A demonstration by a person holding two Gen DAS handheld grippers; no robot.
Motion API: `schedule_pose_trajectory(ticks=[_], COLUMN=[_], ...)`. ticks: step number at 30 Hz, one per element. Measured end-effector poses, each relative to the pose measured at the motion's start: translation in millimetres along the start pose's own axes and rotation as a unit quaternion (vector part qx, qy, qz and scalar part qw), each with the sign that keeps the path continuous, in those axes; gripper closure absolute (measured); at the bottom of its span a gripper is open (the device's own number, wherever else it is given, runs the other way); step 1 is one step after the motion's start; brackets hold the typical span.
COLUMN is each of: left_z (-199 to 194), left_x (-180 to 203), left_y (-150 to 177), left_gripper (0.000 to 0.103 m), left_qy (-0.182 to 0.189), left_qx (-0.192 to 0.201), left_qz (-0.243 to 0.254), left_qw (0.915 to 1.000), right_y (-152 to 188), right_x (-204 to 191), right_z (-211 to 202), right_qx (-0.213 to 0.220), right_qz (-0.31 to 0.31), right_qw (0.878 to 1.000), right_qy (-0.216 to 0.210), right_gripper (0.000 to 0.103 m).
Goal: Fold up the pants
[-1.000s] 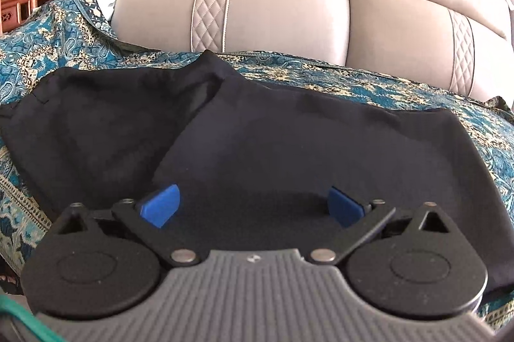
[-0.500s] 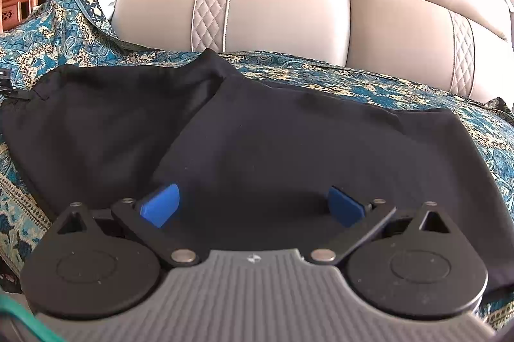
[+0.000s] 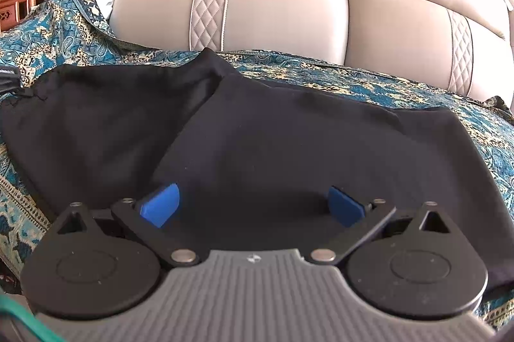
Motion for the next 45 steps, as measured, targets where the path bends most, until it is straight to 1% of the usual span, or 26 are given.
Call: schedule_pose_trajectory(ticks=[1, 2, 3, 6, 8, 10, 12, 14, 17, 18, 21, 23, 25, 26, 27, 28, 29, 31, 32, 33, 35, 38, 39, 41, 43, 45], left_z=[-2.2, -5.1, -7.7, -24.4, -42.6, -63.4, -86.8, -109.1, -141.5, -150.8, -168.1, -174.5, -177.5, -178.6, -180.1, -182.1, -183.4, -193.5, -200.2, -205.8, -212.7, -220.4, -225.7, -230.6, -231.1, -227.9], left_x=[3.0, 4.0, 6.0, 22.0, 42.6, 68.8, 102.9, 139.4, 208.3, 234.4, 306.8, 347.0, 379.6, 391.4, 401.4, 405.9, 406.5, 399.9, 393.5, 382.1, 365.7, 334.4, 322.4, 296.3, 272.3, 251.4], left_y=[-0.3, -2.0, -4.8, -14.1, -23.6, -30.6, -35.7, -37.8, -23.2, -12.5, 33.9, 73.6, 121.9, 145.6, 171.5, 193.2, 211.7, 238.3, 245.5, 248.3, 245.9, 230.0, 221.3, 203.7, 185.7, 173.3], left_gripper=[0.069, 0.081, 0.086, 0.091, 0.092, 0.092, 0.092, 0.092, 0.092, 0.092, 0.092, 0.091, 0.089, 0.086, 0.083, 0.081, 0.075, 0.071, 0.062, 0.049, 0.042, 0.042, 0.042, 0.042, 0.043, 0.044], left_qy=[-0.003, -0.01, -0.016, -0.007, 0.009, 0.042, 0.09, 0.133, 0.21, 0.237, 0.309, 0.339, 0.357, 0.361, 0.365, 0.366, 0.364, 0.376, 0.379, 0.38, 0.371, 0.367, 0.363, 0.343, 0.318, 0.293], left_qx=[0.004, 0.008, 0.01, 0.026, 0.053, 0.071, 0.085, 0.095, 0.1, 0.096, 0.059, 0.025, -0.015, -0.035, -0.06, -0.082, -0.102, -0.128, -0.132, -0.132, -0.129, -0.128, -0.123, -0.11, -0.101, -0.092], left_qz=[0.004, 0.006, 0.009, 0.024, 0.056, 0.083, 0.105, 0.129, 0.179, 0.198, 0.244, 0.277, 0.316, 0.336, 0.363, 0.381, 0.395, 0.411, 0.413, 0.413, 0.413, 0.406, 0.403, 0.399, 0.393, 0.389], left_qw=[1.0, 0.9999, 0.9998, 0.9994, 0.9969, 0.9932, 0.9868, 0.978, 0.9559, 0.9462, 0.9173, 0.8985, 0.8792, 0.869, 0.8555, 0.8449, 0.8373, 0.8206, 0.8175, 0.8169, 0.8216, 0.8273, 0.8311, 0.8431, 0.8566, 0.8684], right_y=[-0.2, -0.7, -1.5, -4.0, -6.2, -8.1, -11.0, -16.4, -25.0, -27.3, -34.6, -39.1, -41.2, -41.1, -40.2, -38.9, -36.1, -30.6, -28.4, -26.8, -25.7, -26.5, -26.9, -27.8, -26.6, -23.7], right_x=[0.0, 0.2, 0.2, 2.9, 8.6, 16.7, 28.3, 47.4, 81.4, 92.1, 132.4, 159.4, 186.5, 198.1, 207.6, 214.8, 220.2, 225.9, 225.5, 222.7, 211.6, 185.2, 174.8, 153.0, 131.3, 108.1], right_z=[0.3, 0.6, 0.7, -0.1, -2.4, -5.2, -9.8, -15.6, -23.1, -25.2, -31.3, -35.5, -39.8, -41.6, -43.3, -44.1, -45.4, -44.2, -43.2, -42.5, -41.6, -40.7, -42.4, -51.1, -61.3, -63.3], right_qx=[-0.001, -0.003, -0.006, -0.019, -0.027, -0.043, -0.063, -0.067, -0.077, -0.08, -0.085, -0.078, -0.07, -0.065, -0.059, -0.055, -0.05, -0.047, -0.047, -0.042, -0.035, -0.032, -0.028, -0.016, -0.01, -0.033], right_qz=[0.0, 0.0, -0.001, -0.001, 0.01, 0.025, 0.044, 0.058, 0.075, 0.083, 0.122, 0.153, 0.187, 0.205, 0.222, 0.237, 0.251, 0.271, 0.272, 0.265, 0.239, 0.198, 0.183, 0.163, 0.171, 0.199], right_qw=[1.0, 1.0, 1.0, 1.0, 0.999, 0.998, 0.995, 0.995, 0.994, 0.993, 0.989, 0.985, 0.98, 0.976, 0.973, 0.97, 0.967, 0.961, 0.961, 0.963, 0.97, 0.979, 0.981, 0.983, 0.977, 0.961], right_qy=[0.0, -0.001, -0.002, -0.007, -0.014, -0.033, -0.056, -0.046, -0.024, -0.02, -0.006, 0.005, 0.016, 0.016, 0.011, 0.003, -0.008, -0.026, -0.028, -0.03, -0.035, -0.048, -0.054, -0.079, -0.125, -0.187], right_gripper=[0.0, 0.0, 0.0, 0.0, 0.0, 0.0, 0.0, 0.0, 0.0, 0.0, 0.0, 0.0, 0.0, 0.0, 0.0, 0.0, 0.0, 0.0, 0.0, 0.0, 0.0, 0.0, 0.0, 0.002, 0.005, 0.006])
Point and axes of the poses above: each gripper's, at about its wrist camera, not at the fingertips, and z roughly the way its jaws point, x to its right, y to its underside, the point moved 9 cm from there along z, roughly the way its jaws point, and after that the axes turned 4 degrees about z, right-handed, at the moved point
